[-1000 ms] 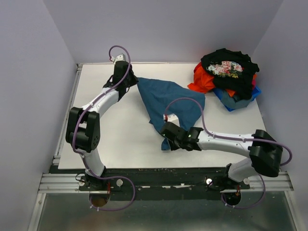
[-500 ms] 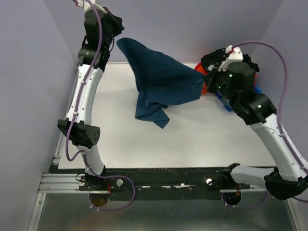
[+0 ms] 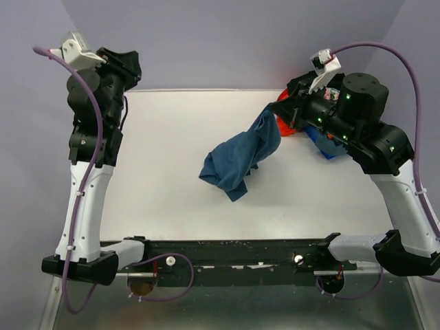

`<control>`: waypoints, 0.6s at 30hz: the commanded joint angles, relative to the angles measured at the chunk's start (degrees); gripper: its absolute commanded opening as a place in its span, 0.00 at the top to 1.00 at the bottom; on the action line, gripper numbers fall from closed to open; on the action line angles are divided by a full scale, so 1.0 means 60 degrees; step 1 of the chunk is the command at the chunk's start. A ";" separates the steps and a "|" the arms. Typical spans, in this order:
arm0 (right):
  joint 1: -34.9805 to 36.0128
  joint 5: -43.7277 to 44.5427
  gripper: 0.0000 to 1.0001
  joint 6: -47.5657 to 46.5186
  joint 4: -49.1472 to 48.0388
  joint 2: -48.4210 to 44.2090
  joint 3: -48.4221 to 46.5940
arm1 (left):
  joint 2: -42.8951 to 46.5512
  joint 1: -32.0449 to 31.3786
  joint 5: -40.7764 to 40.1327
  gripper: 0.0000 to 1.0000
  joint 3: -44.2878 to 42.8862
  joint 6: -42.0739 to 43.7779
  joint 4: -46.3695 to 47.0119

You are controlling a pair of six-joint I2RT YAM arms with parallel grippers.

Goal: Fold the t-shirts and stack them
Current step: Flatten out the tshirt

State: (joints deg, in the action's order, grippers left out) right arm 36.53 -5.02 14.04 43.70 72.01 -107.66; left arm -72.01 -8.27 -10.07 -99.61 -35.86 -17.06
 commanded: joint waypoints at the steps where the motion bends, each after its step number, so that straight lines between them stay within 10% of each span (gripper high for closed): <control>1: 0.0005 0.0087 0.99 0.0208 0.0451 -0.0136 0.0713 | 0.0077 -0.0085 0.1660 0.49 0.3192 -0.0966 0.1522; 8: 0.0005 0.0003 0.99 0.0545 -0.0529 -0.0341 0.3584 | 0.0253 -0.1650 0.2879 0.06 0.6638 -0.0940 0.3910; 18: 0.0049 -0.1550 0.99 0.1233 -0.1819 0.1297 0.4291 | 0.1554 -0.2576 0.3478 0.11 0.8982 -0.1801 0.4657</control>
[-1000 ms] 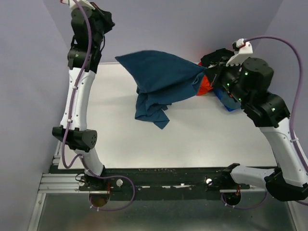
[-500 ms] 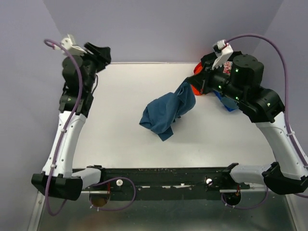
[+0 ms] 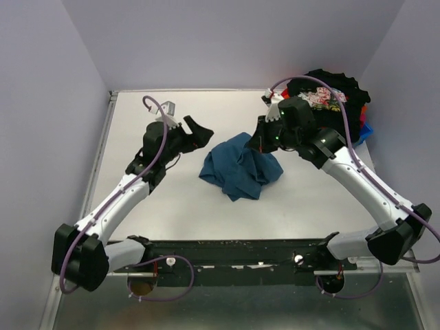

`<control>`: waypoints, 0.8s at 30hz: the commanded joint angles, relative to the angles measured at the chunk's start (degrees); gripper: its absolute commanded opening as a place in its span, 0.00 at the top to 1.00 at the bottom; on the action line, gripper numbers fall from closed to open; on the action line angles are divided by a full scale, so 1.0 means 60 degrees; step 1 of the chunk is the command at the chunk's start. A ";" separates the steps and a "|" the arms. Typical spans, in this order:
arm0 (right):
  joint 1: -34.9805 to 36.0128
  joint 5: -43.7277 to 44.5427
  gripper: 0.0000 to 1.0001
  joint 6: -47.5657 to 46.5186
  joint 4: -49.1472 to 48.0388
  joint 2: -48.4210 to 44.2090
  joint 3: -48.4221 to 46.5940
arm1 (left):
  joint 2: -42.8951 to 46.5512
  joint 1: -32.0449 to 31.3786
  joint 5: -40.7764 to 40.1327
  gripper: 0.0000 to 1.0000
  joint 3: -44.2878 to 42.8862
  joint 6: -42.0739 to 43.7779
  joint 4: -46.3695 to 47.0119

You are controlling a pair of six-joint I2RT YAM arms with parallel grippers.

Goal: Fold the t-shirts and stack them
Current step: Flatten out the tshirt

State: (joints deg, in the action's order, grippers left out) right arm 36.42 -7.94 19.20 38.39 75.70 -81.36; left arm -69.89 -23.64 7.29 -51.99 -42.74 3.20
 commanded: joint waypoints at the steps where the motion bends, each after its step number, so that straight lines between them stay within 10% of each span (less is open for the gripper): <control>1: 0.0096 -0.1078 0.99 0.0432 -0.0964 0.0945 -0.0208 | 0.1465 -0.0102 0.0674 0.11 0.1410 -0.0698 0.1442; 24: 0.0140 -0.1474 0.99 0.0740 -0.0818 0.2896 -0.1820 | 0.0926 -0.1627 0.1202 0.25 0.2073 0.0121 0.2308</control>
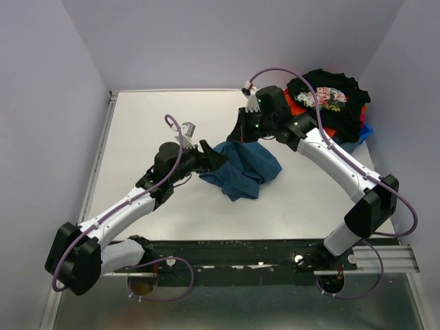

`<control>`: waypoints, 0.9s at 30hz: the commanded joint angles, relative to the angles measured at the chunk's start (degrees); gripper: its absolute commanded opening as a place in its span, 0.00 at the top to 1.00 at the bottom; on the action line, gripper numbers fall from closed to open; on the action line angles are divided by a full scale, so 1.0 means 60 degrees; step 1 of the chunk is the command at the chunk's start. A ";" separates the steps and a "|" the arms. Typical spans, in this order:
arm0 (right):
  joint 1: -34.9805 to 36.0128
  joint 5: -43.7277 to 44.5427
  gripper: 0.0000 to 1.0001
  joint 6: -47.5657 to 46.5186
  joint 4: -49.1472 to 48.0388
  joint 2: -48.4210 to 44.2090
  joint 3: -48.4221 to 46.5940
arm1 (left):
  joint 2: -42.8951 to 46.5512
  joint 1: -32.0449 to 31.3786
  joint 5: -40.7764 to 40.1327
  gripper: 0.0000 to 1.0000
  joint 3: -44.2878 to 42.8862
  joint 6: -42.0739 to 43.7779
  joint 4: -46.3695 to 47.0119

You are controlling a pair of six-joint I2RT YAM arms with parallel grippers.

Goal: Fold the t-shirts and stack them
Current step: Flatten out the tshirt

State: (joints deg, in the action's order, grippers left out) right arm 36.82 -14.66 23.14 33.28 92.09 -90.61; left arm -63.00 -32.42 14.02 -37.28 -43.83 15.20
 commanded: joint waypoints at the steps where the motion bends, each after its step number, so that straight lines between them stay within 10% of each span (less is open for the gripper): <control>1: 0.0075 -0.0341 0.99 0.0070 0.0035 0.0149 -0.0265 | -0.0280 -0.0177 0.0095 0.26 -0.0451 0.0333 0.0323; 8: 0.0075 -0.0253 0.99 0.0041 0.0108 0.0178 -0.0206 | -0.0573 -0.0309 0.0329 0.50 -0.0774 0.0436 0.0498; 11: 0.0075 -0.0268 0.99 0.0084 0.0093 0.0222 -0.0192 | -0.0618 -0.0367 0.0490 0.79 -0.0833 0.0450 0.0645; 13: 0.0075 -0.0267 0.79 0.0128 0.0064 0.0150 -0.0104 | -0.0472 -0.0367 0.0490 1.00 -0.0804 0.0479 0.0762; 17: 0.0075 0.0316 0.39 0.0245 -0.0564 -0.0742 0.0889 | 0.0157 -0.0353 0.0097 1.00 -0.0759 0.0596 0.0647; 27: -0.0116 0.1113 0.43 -0.0133 -0.1881 -0.3701 0.4652 | -0.0090 0.2076 0.0388 1.00 -0.2633 -0.0237 -0.1053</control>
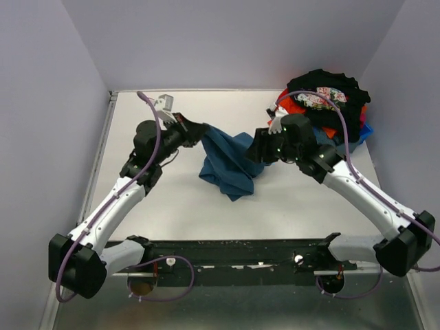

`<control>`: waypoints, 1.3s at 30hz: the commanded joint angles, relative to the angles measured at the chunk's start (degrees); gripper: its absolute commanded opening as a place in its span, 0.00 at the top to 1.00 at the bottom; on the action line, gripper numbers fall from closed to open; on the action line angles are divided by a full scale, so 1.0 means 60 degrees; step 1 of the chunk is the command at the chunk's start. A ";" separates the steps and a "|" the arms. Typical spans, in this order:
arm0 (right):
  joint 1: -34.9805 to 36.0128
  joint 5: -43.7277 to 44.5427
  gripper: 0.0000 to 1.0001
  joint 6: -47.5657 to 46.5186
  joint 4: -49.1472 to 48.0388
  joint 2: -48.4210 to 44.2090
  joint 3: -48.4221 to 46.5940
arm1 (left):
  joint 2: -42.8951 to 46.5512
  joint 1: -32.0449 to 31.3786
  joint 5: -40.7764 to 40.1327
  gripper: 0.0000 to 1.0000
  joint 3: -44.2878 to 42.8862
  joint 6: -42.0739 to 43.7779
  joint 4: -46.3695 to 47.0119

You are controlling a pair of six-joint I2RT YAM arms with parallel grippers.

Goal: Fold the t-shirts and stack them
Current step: Flatten out the tshirt

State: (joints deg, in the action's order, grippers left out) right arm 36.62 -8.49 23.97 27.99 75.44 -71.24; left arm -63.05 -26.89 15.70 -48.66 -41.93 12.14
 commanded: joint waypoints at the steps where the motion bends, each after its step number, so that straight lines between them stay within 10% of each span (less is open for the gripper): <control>1: -0.0054 -0.0396 0.44 -0.0419 -0.1206 -0.1116 0.1821 | -0.0112 0.1404 0.0107 1.00 -0.0838 -0.0671 -0.0573; 10: 0.0561 0.0842 0.46 -0.0537 -0.2012 -0.0812 0.3275 | -0.0288 0.2255 0.0722 1.00 -0.2155 -0.1039 -0.0777; 14: 0.0591 0.1312 0.31 -0.0259 -0.2393 -0.0314 0.3231 | -0.0347 0.2417 0.0766 1.00 -0.3224 -0.0834 -0.1393; 31: 0.1089 0.3463 0.17 0.0136 -0.2919 0.2968 0.0009 | -0.0742 0.2549 0.0591 1.00 -0.5073 -0.0658 -0.2375; 39: 0.1045 0.4902 0.31 -0.0462 -0.3346 0.3906 -0.0928 | -0.0757 0.3046 0.0488 1.00 -0.5292 -0.0497 -0.2551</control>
State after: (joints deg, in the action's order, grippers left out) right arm 43.07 14.87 23.70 10.09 96.23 -72.93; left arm -67.99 -10.39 19.46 -78.26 -45.71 -2.90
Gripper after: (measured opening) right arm 0.792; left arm 0.033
